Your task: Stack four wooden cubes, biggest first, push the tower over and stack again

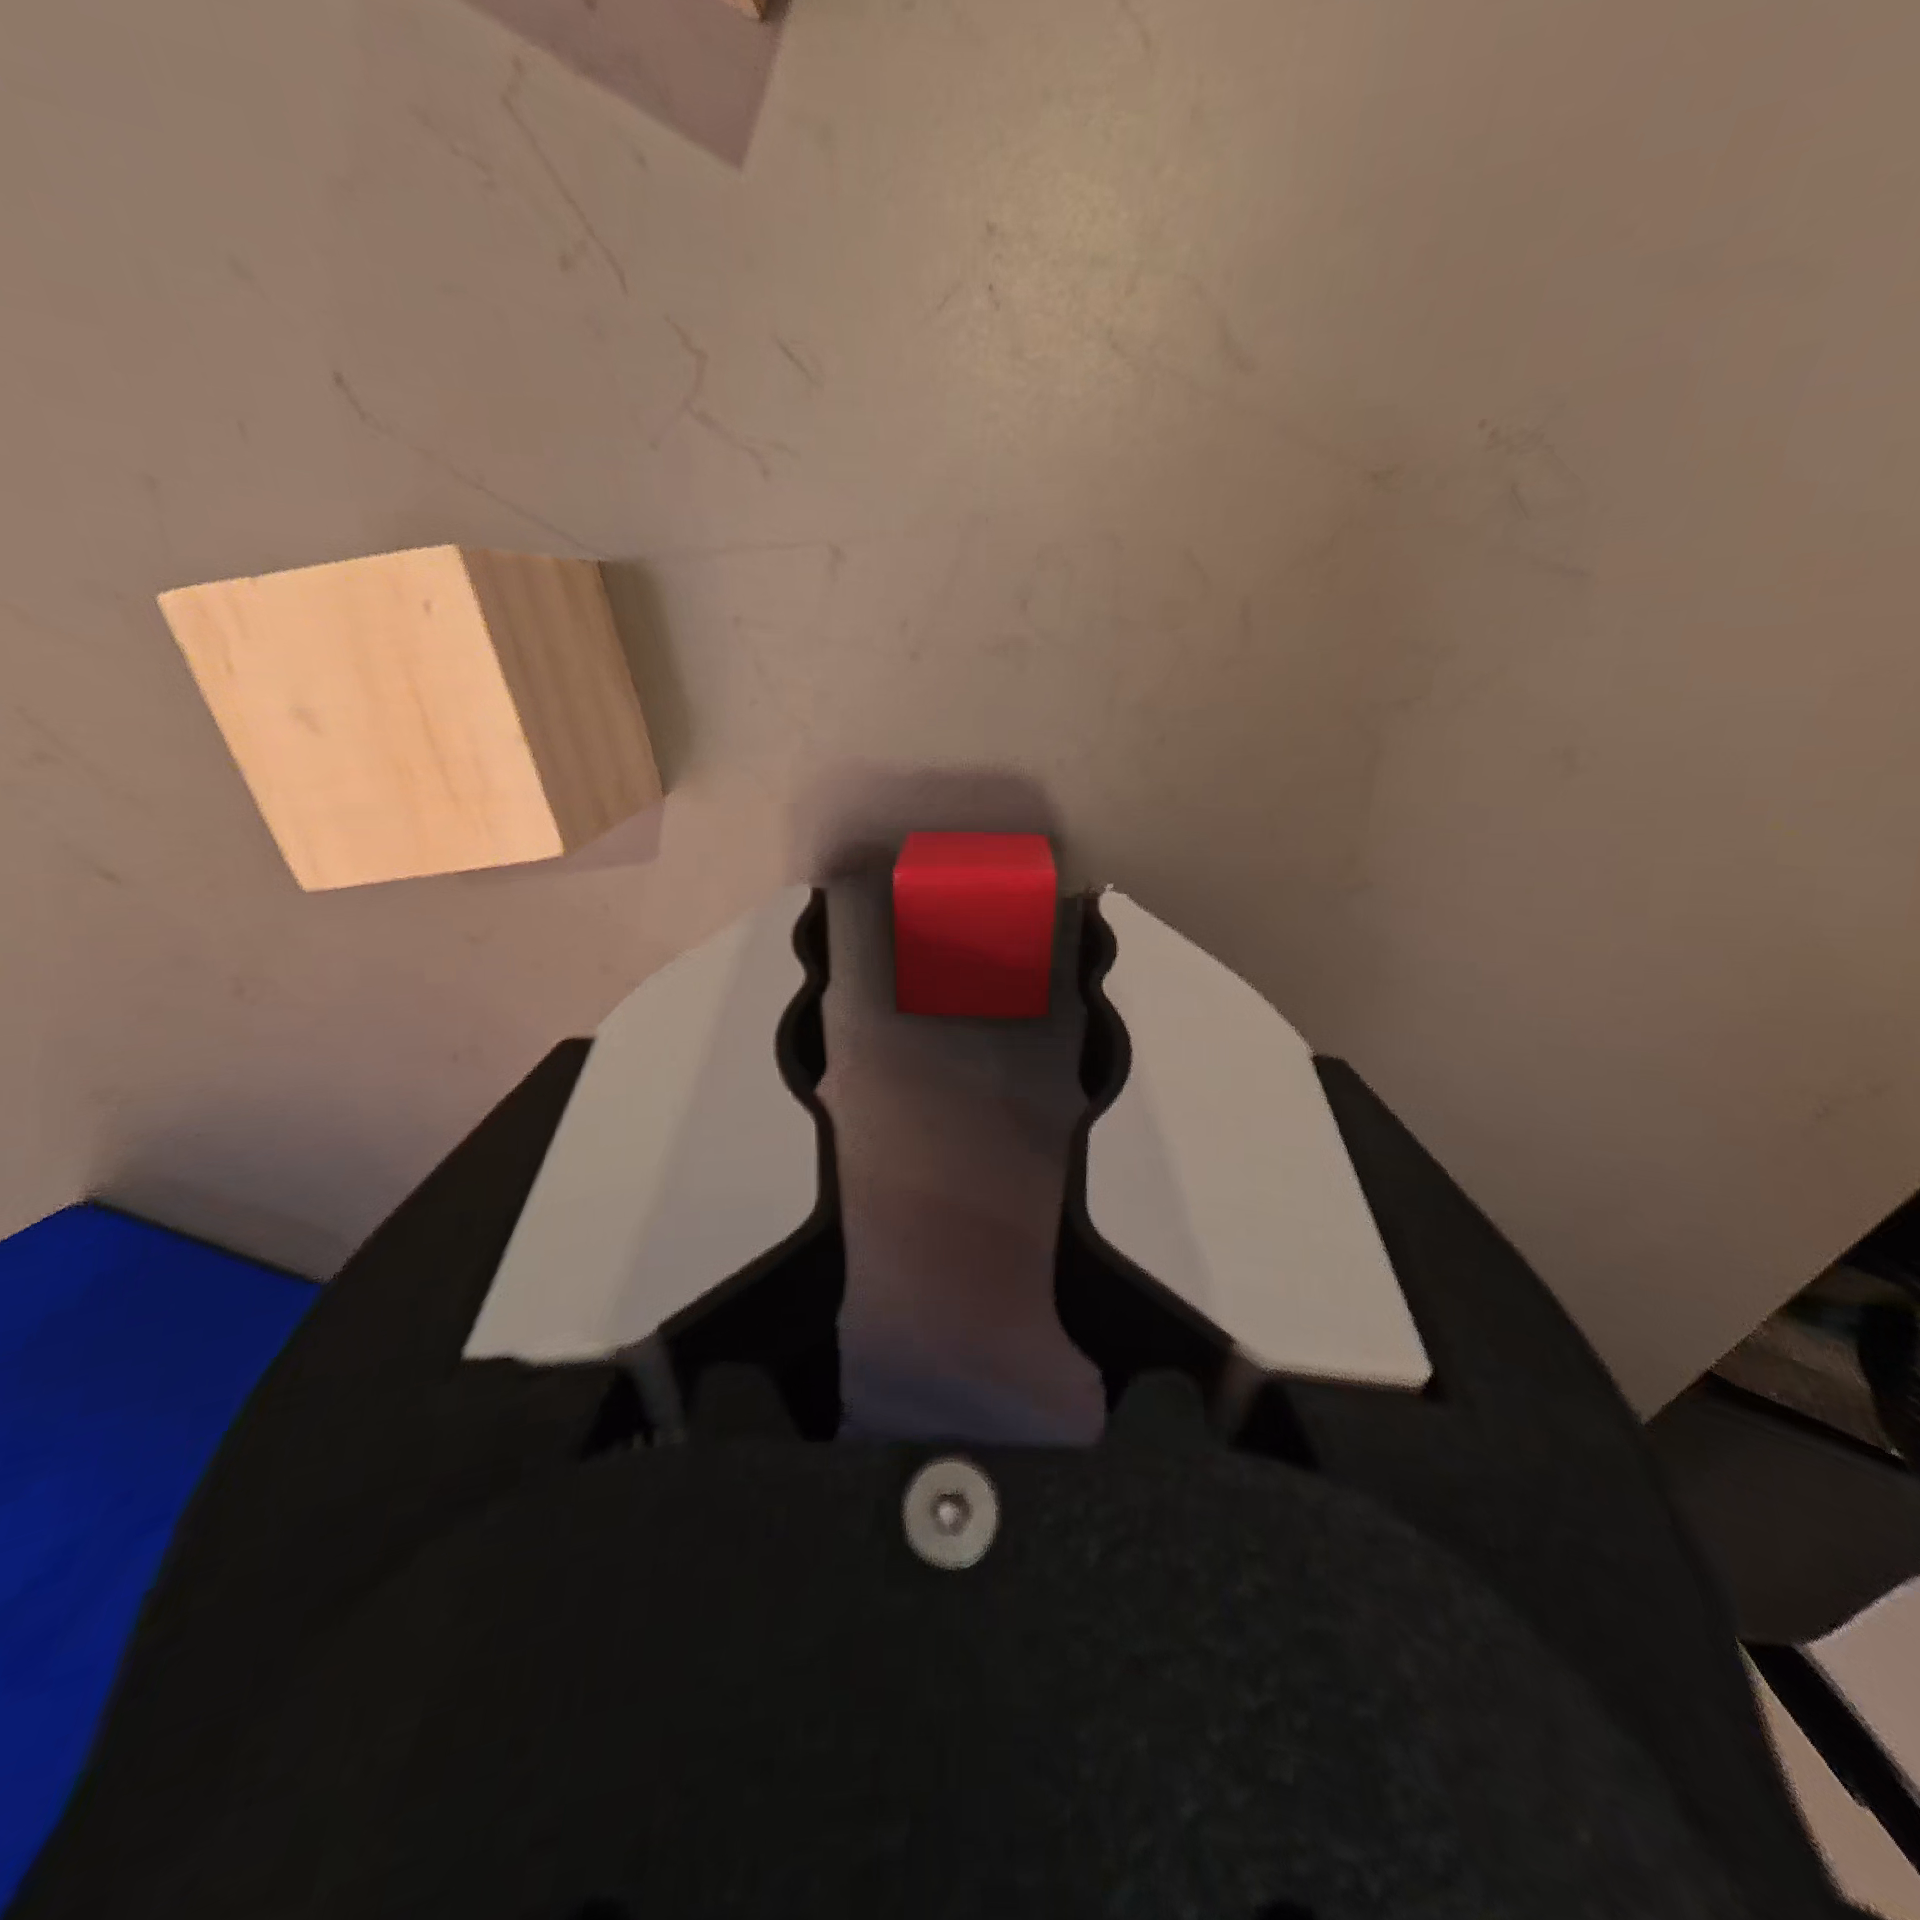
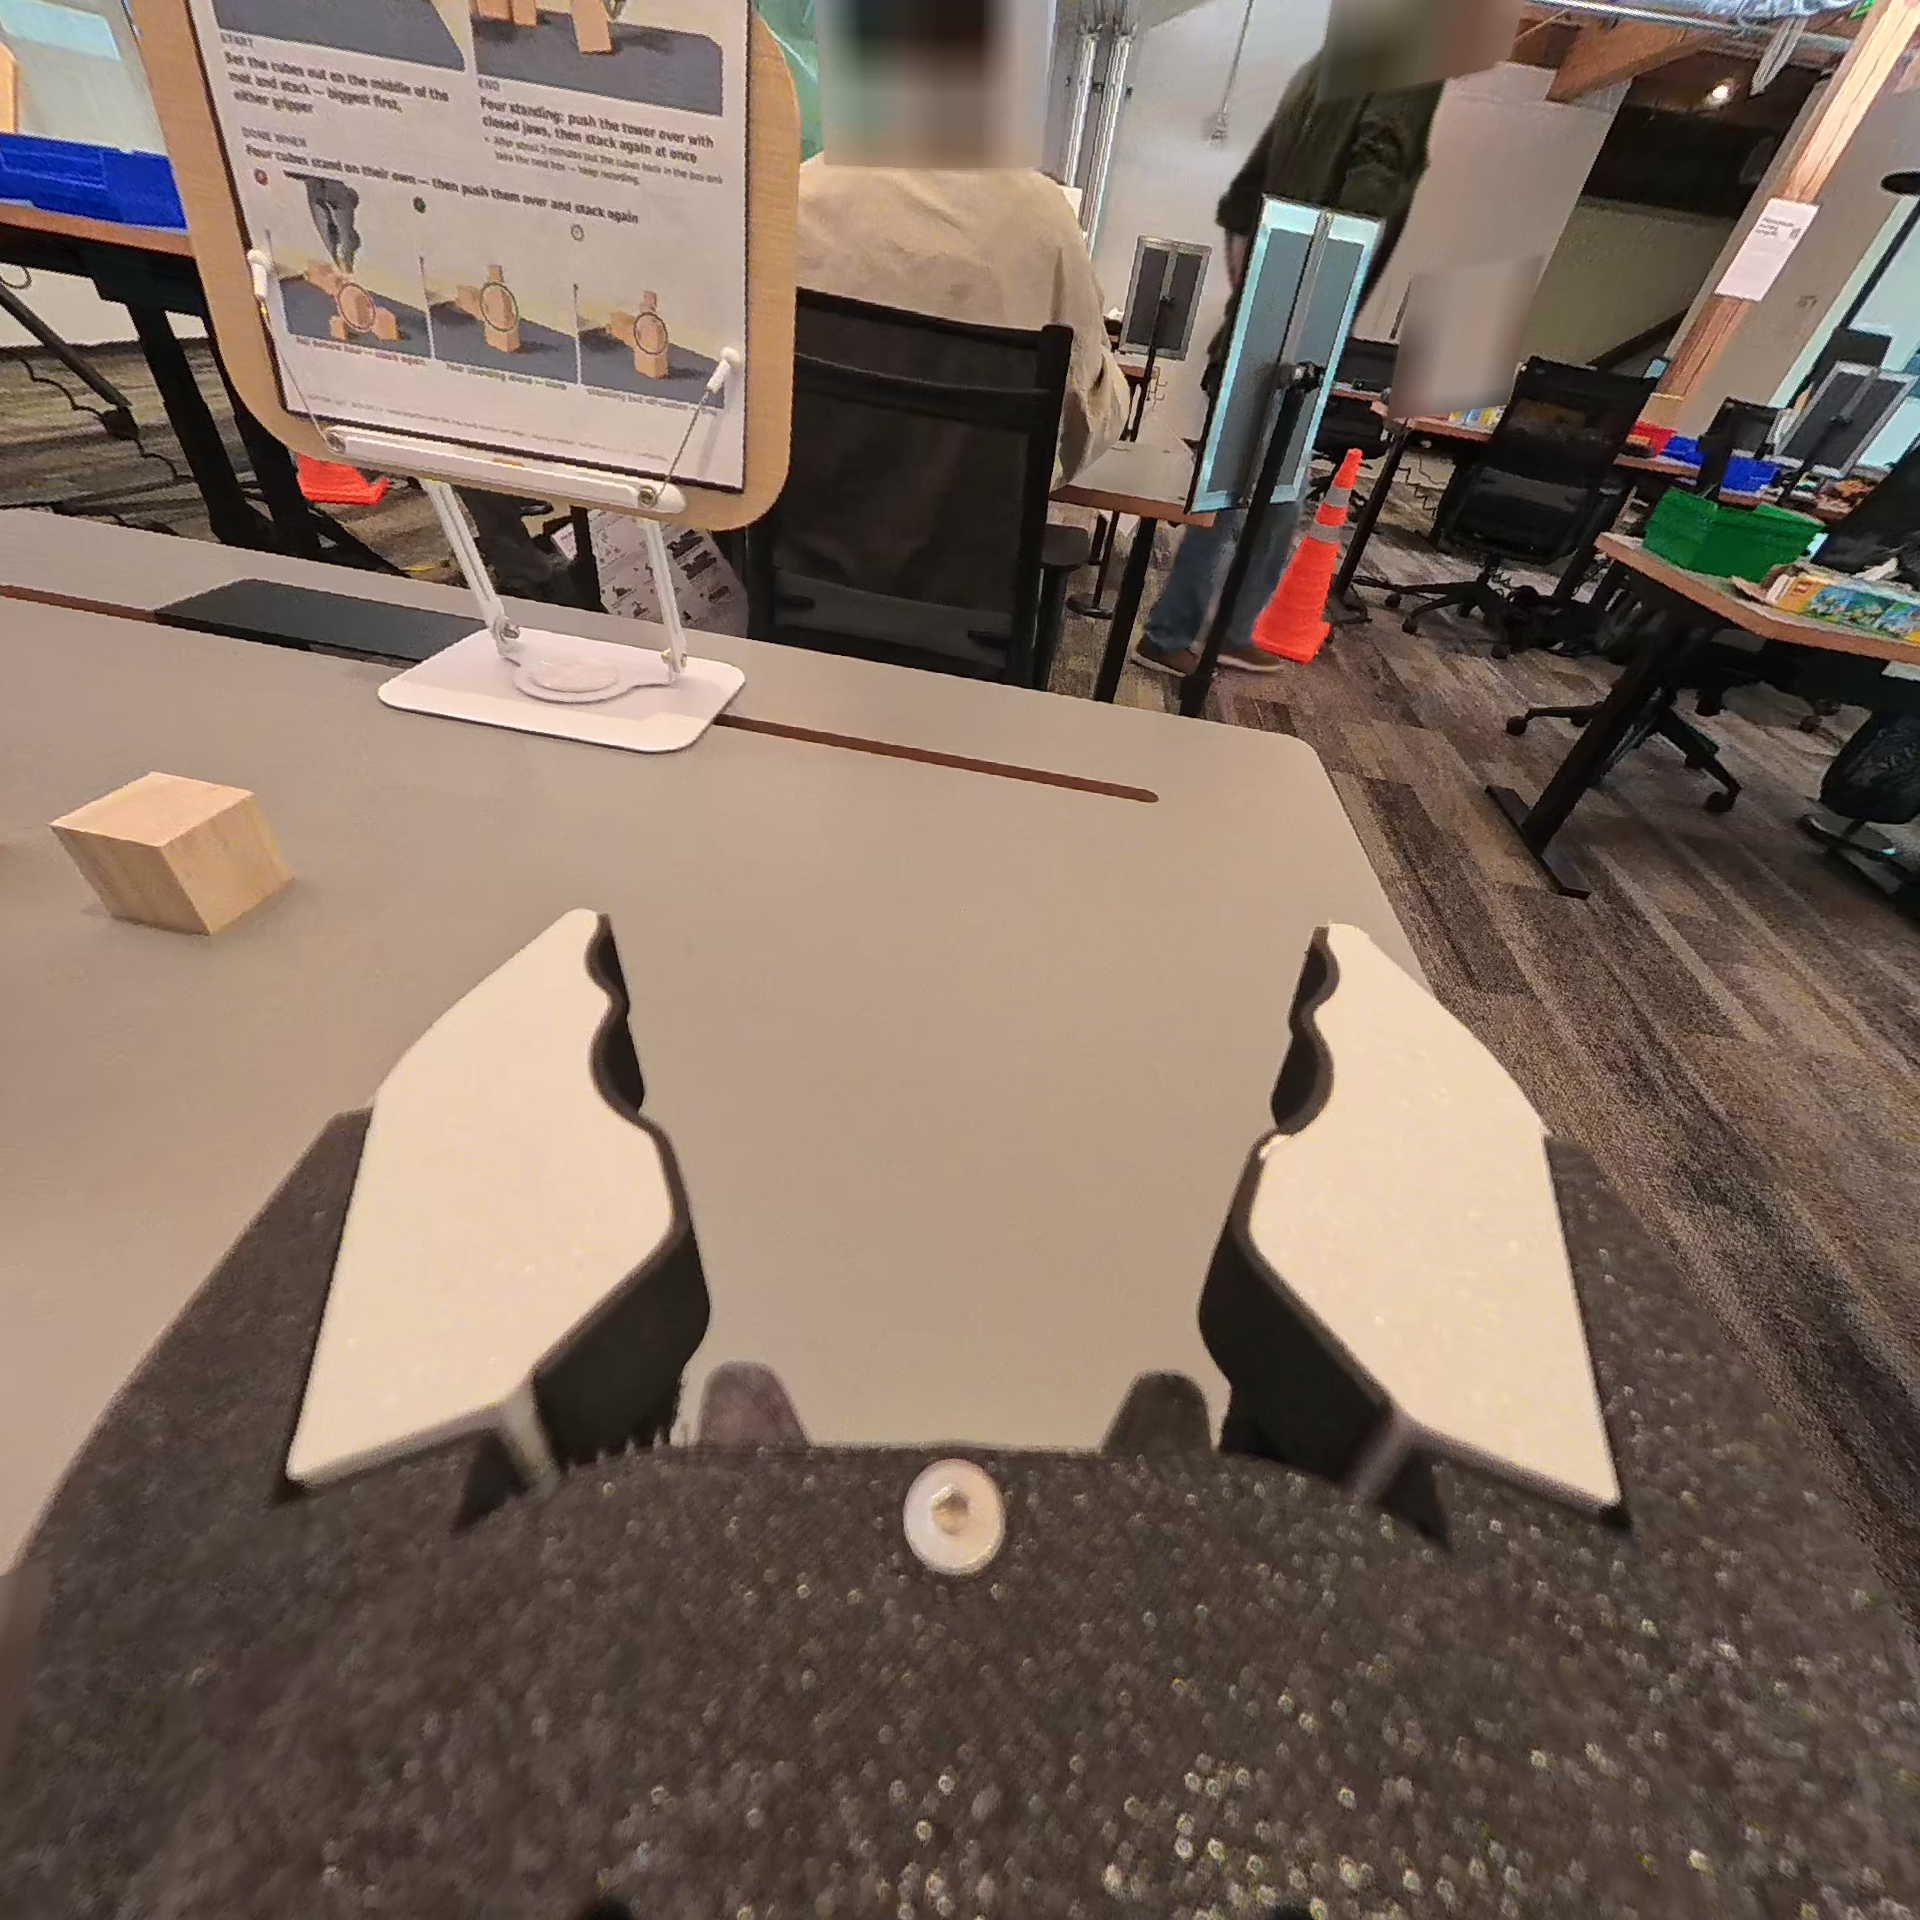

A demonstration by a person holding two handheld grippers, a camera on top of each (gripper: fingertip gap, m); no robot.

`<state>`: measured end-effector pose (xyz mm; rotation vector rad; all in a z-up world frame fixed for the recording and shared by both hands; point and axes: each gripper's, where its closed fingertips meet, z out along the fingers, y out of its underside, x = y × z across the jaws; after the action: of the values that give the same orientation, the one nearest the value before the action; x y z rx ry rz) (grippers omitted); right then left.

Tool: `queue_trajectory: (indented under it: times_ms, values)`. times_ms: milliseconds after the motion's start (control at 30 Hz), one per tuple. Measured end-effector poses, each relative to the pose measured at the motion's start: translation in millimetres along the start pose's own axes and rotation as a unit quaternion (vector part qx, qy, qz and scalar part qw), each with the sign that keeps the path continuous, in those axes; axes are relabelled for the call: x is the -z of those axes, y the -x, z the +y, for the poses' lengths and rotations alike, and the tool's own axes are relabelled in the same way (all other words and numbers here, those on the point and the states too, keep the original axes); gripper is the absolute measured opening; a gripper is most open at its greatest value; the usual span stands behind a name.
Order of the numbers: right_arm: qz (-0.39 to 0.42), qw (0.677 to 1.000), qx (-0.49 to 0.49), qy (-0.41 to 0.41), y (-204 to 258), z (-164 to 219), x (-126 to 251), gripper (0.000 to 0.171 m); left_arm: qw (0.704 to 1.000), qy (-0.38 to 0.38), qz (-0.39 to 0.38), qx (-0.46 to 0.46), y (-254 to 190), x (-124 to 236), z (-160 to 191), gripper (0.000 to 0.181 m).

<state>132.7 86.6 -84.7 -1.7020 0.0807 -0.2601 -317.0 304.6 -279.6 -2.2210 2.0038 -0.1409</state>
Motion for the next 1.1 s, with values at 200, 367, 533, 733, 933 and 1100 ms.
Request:
queue_trajectory:
  times_ms: [200,367,533,733,933,1100]
  values:
    - [-0.005,1.0,0.001,-0.001,4,-1,-3,0.12,0.997,-0.062,-0.045,0.005,3,48,1,0.066]
    - [-0.014,1.0,-0.001,-0.002,9,0,-8,0.12,0.985,-0.133,-0.107,0.012,11,125,22,0.068]
    - [-0.021,1.0,-0.005,-0.002,12,3,-11,0.12,0.977,-0.117,-0.168,0.055,38,176,97,0.063]
    - [-0.027,1.0,-0.008,-0.002,15,5,-15,0.12,0.984,-0.041,-0.134,0.11,54,159,197,0.056]
    - [-0.028,1.0,-0.002,-0.001,18,2,-16,0.12,0.978,0.056,-0.102,0.173,62,116,261,0.048]
    - [-0.019,1.0,-0.001,0.002,12,2,-13,0.12,0.968,0.087,-0.09,0.215,63,98,276,0.048]
